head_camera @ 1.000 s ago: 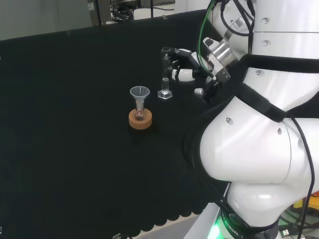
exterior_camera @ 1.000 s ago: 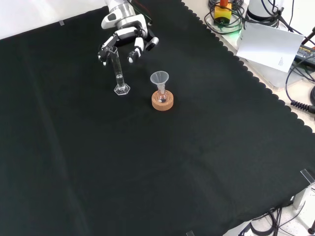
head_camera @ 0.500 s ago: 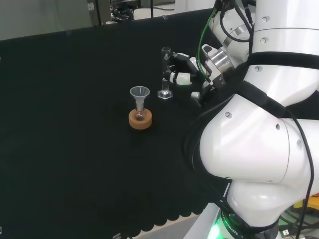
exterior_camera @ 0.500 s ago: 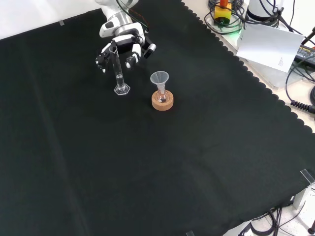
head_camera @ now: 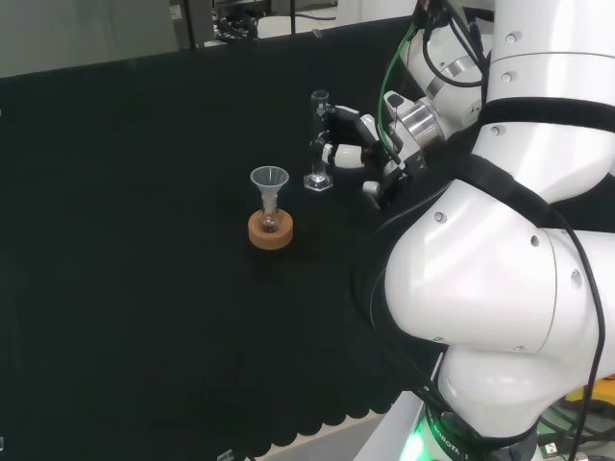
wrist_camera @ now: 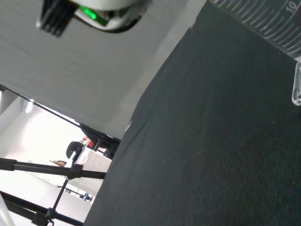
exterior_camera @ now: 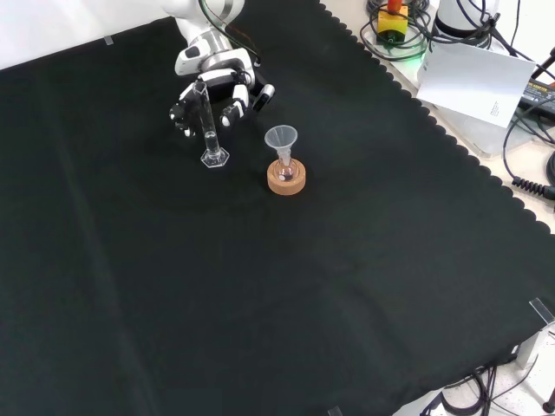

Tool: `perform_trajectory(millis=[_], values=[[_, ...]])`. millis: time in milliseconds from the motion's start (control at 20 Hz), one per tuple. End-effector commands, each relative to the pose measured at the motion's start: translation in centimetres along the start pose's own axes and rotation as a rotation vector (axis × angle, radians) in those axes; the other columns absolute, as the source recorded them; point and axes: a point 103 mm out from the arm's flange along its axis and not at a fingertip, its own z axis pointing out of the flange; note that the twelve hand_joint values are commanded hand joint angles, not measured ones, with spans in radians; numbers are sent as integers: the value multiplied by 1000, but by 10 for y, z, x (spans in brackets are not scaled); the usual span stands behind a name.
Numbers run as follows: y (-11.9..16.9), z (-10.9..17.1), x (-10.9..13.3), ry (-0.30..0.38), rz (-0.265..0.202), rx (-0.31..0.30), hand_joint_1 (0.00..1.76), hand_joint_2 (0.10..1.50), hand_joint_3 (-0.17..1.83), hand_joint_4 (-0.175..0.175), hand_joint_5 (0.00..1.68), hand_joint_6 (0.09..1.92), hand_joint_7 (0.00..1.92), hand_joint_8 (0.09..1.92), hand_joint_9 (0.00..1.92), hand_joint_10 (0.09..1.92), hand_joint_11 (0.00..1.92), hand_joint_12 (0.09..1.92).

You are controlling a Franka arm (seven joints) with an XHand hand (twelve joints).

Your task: Pick up the graduated cylinder.

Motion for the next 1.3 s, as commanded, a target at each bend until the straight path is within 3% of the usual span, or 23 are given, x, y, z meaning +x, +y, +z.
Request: perform_trajectory(millis=[50,550,1300], values=[[1,4,-4,29,-3,-5,992,659,629,-9,559,87,619,521,821,411,636,1155],[4,7,2,57,-34,-45,1051,678,615,2,733,140,719,477,938,324,714,1093],[5,9,5,72,-31,-52,1128,715,613,-6,704,311,793,444,1074,202,845,1002]])
